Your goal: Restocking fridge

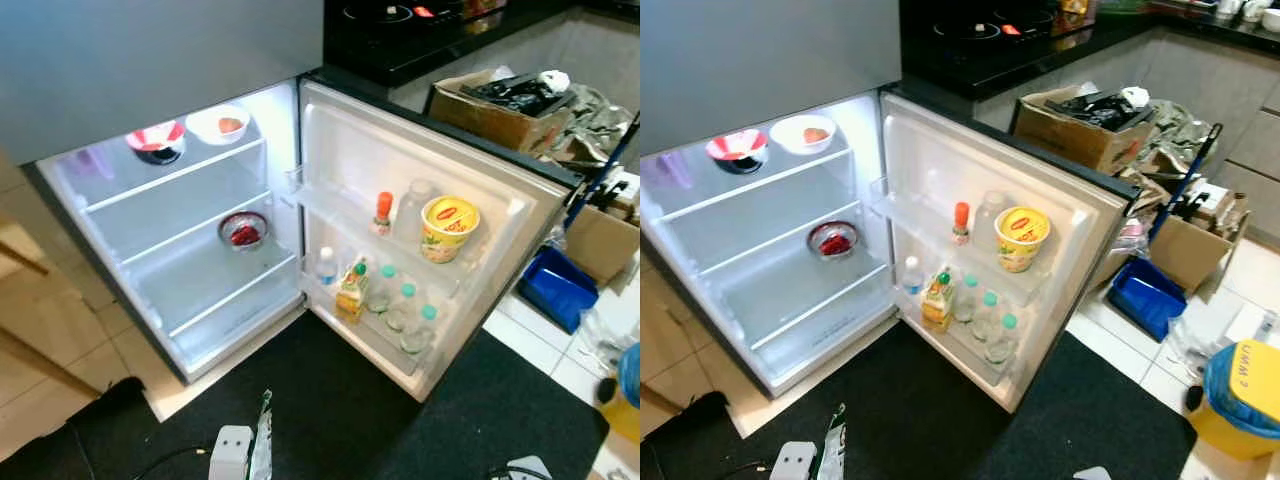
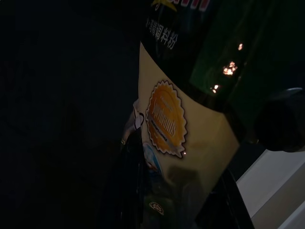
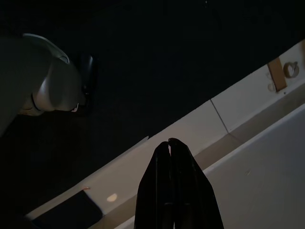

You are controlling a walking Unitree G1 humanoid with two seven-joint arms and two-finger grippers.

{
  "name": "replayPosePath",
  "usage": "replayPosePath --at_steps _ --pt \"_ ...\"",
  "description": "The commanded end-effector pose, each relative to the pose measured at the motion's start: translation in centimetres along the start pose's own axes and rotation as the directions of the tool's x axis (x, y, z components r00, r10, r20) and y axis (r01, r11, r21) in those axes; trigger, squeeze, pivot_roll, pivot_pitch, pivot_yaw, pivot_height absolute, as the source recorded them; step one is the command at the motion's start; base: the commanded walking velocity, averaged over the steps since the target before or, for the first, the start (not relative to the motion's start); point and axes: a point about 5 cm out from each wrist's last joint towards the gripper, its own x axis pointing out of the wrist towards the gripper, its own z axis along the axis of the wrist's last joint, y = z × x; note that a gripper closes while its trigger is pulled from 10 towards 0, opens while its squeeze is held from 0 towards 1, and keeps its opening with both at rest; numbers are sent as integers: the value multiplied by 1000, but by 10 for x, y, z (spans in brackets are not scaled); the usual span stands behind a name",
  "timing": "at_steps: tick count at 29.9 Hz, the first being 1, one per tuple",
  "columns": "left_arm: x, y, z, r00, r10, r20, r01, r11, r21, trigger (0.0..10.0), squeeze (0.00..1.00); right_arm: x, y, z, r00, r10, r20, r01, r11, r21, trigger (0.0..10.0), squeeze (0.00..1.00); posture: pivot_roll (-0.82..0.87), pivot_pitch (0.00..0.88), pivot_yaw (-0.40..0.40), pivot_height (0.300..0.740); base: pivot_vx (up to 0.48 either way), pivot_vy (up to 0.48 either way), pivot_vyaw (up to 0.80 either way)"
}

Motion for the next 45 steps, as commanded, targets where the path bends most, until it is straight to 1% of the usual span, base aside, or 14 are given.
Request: replayPosePath --at_steps 1,12,14,16,18,24,28,34,37,39,40,42,43,45 --pt "-1 3 -1 1000 -2 -8 2 1000 19 10000 0 0 4 -3 1000 2 -13 -2 1000 5 10000 0 -129 104 -9 740 368 0 0" --pt "-1 5 1 1000 6 -2 -6 1000 16 10000 0 2 12 2 1000 22 1 -22 1000 -11 10000 0 -129 101 1 740 339 0 0" --pt "-1 4 1 1000 -7 -7 7 1000 29 10000 0 3 14 2 1000 23 2 -23 1000 -7 10000 0 -131 99 4 740 0 0 0" --pt "-1 1 -1 999 -43 -31 45 996 76 10000 0 2 15 1 1000 22 0 -22 1000 -1 10000 0 -135 97 10 740 0 -454 0" --pt "-1 0 -1 999 -44 -29 46 996 79 10000 0 2 15 0 1000 22 -1 -22 1000 -1 10000 0 -135 97 10 740 0 -454 0" --pt "1 0 6 999 -40 -7 40 997 64 10000 0 2 16 -3 1000 20 -9 -20 1000 4 10000 0 -137 96 10 740 0 -427 0" --pt "3 -5 14 997 -69 20 67 994 84 10000 0 2 14 -3 1000 15 -10 -15 1000 9 10000 0 -141 95 10 740 0 0 0" --pt "4 -7 23 995 -78 56 73 994 78 10000 0 1 12 -3 1000 13 -9 -13 1000 8 10000 0 -139 97 8 740 0 0 0" --pt "5 -5 37 990 -82 113 74 995 72 10000 0 1 9 0 1000 8 5 -8 1000 0 10000 0 -138 99 3 740 0 0 0" --pt "5 -5 37 990 -82 113 74 995 72 10000 0 1 9 0 1000 8 5 -8 1000 0 10000 0 -138 99 3 740 0 0 0" --pt "5 -1 50 985 -67 161 54 995 83 10000 0 2 7 10 998 36 60 -37 999 5 10000 0 -137 102 2 740 0 0 0" --pt "4 3 61 978 -51 202 32 995 93 10000 0 1 5 19 991 70 116 -72 997 14 10000 0 -137 104 1 740 0 0 0" --pt "3 6 70 970 -40 239 21 996 81 10000 0 1 7 26 980 119 159 -124 992 18 10000 0 -137 108 0 740 0 0 0" --pt "1 10 79 960 -29 278 12 998 63 10000 0 0 8 33 965 172 201 -178 984 16 10000 0 -137 108 0 740 0 0 0"
